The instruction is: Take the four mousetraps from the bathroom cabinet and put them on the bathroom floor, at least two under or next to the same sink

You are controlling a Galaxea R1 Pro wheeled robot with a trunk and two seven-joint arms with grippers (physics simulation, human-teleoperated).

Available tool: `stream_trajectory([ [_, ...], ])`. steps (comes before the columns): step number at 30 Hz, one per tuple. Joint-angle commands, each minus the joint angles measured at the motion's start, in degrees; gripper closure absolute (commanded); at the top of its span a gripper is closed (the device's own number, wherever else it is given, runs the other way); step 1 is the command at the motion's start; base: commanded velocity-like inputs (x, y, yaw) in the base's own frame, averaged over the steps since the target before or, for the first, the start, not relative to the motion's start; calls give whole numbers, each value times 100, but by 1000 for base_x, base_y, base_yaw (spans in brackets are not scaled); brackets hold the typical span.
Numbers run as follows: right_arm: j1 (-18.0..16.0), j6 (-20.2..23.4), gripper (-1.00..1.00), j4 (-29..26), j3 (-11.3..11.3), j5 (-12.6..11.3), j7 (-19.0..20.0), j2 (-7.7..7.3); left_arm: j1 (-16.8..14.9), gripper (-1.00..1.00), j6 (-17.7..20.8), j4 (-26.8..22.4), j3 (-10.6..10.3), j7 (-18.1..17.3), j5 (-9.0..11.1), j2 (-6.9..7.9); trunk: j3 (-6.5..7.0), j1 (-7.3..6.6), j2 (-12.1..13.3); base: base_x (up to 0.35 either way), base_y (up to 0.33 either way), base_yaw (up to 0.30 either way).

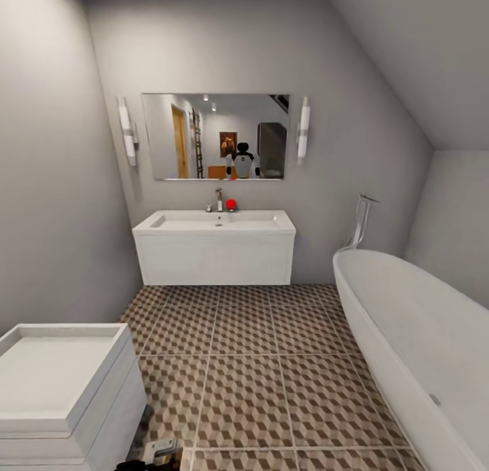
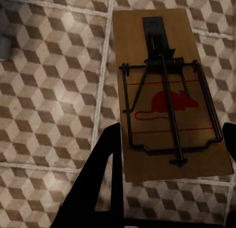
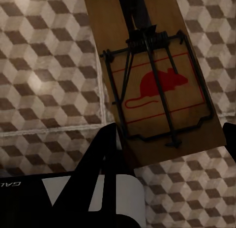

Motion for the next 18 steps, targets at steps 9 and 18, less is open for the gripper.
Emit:
stream_trajectory([
  [9, -12, 118, 100, -414, -58, 60, 9, -24, -10, 100, 110, -168, -53, 33, 21, 25, -6, 2, -3, 71, 0, 0],
  [18, -25, 1882, 100, -2763, -55, 49, -215, 23, -48, 100, 1297, -2223, -61, 434, -37, 183, -6, 2, -3, 175, 0, 0],
])
